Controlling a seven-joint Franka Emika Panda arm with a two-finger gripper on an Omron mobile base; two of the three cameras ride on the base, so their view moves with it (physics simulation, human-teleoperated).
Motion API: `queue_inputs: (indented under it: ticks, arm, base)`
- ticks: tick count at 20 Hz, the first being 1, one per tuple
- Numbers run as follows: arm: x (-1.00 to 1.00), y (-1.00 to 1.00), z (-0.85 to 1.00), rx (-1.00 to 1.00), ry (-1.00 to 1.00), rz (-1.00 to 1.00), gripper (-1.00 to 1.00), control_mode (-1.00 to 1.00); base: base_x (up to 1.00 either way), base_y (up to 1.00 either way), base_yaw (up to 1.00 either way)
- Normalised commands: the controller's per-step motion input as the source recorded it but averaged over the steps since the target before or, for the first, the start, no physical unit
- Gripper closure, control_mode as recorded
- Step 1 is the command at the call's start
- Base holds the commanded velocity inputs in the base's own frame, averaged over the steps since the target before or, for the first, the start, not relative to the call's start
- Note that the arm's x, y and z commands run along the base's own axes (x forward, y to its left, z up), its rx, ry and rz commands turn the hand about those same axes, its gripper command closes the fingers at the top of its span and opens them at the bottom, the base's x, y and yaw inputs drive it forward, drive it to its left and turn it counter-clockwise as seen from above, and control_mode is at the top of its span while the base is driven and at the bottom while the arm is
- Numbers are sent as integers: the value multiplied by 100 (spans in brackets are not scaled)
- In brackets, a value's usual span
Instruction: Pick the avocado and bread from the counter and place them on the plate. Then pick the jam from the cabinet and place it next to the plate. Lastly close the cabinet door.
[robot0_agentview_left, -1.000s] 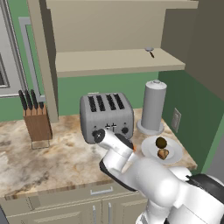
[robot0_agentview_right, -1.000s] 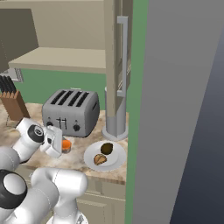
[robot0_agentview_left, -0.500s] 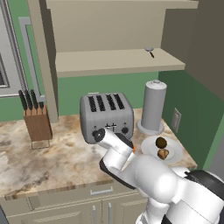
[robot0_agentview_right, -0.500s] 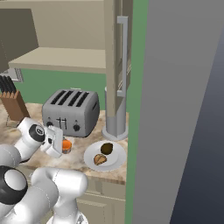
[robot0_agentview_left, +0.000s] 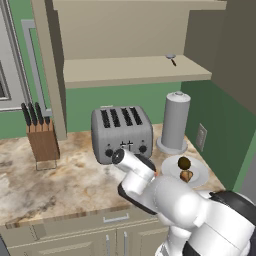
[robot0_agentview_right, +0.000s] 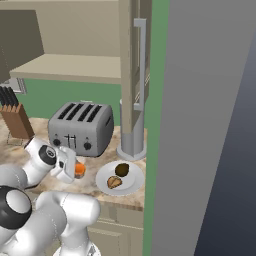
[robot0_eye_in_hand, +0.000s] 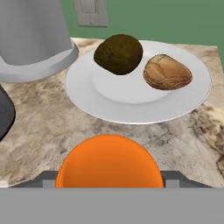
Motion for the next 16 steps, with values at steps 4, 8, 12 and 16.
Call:
queue_inputs:
  ticks: [4, 8, 12, 16]
  arm:
    - [15, 0, -27, 0, 0, -2, 100, -100]
    - [12, 0, -20, 0, 0, -2, 100, -100]
    - [12, 0, -23, 0, 0, -2, 100, -100]
    - [10, 0, -36, 0, 1, -1, 100, -100]
  base:
    - [0, 0, 0]
    - [0, 0, 0]
    - [0, 0, 0]
    - [0, 0, 0]
